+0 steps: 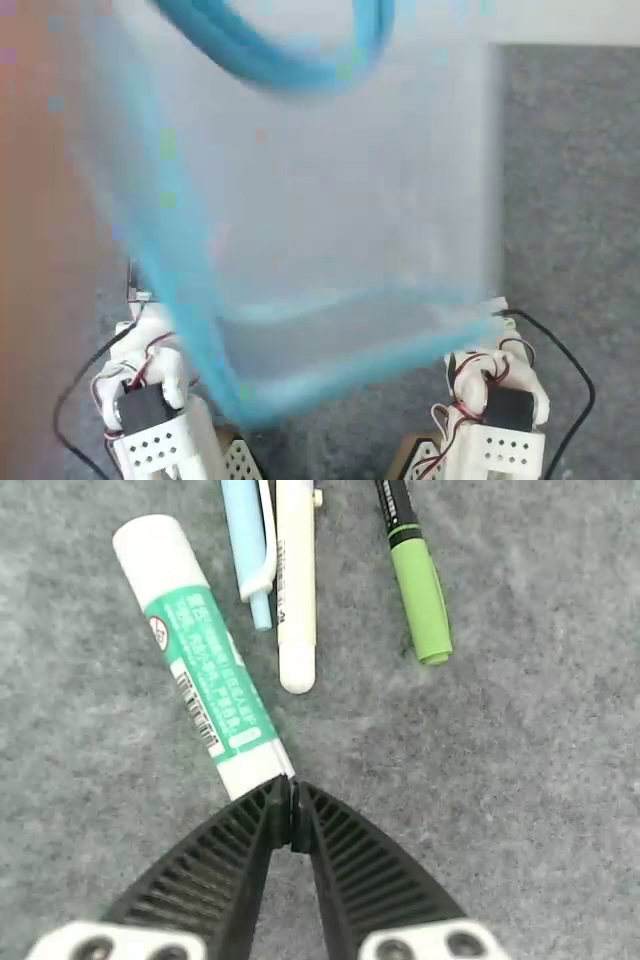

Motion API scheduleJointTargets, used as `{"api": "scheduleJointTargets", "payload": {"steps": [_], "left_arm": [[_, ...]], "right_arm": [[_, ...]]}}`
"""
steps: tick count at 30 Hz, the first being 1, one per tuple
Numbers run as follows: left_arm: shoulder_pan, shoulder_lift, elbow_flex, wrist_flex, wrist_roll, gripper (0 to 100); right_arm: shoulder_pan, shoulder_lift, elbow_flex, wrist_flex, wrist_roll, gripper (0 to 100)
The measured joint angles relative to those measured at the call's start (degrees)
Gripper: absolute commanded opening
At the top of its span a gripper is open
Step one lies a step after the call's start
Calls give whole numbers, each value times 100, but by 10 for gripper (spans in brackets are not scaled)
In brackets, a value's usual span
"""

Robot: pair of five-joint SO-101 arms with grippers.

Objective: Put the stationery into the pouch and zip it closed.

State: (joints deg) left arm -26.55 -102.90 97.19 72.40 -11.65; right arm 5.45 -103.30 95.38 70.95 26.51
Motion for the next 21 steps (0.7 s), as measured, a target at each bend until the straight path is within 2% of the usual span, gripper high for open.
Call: {"api": "scheduleJointTargets", "payload": {"steps": [21], "left_arm": [[0,0,0,0,0,277]], "right_arm": [[-9,0,0,404,0,24]]}}
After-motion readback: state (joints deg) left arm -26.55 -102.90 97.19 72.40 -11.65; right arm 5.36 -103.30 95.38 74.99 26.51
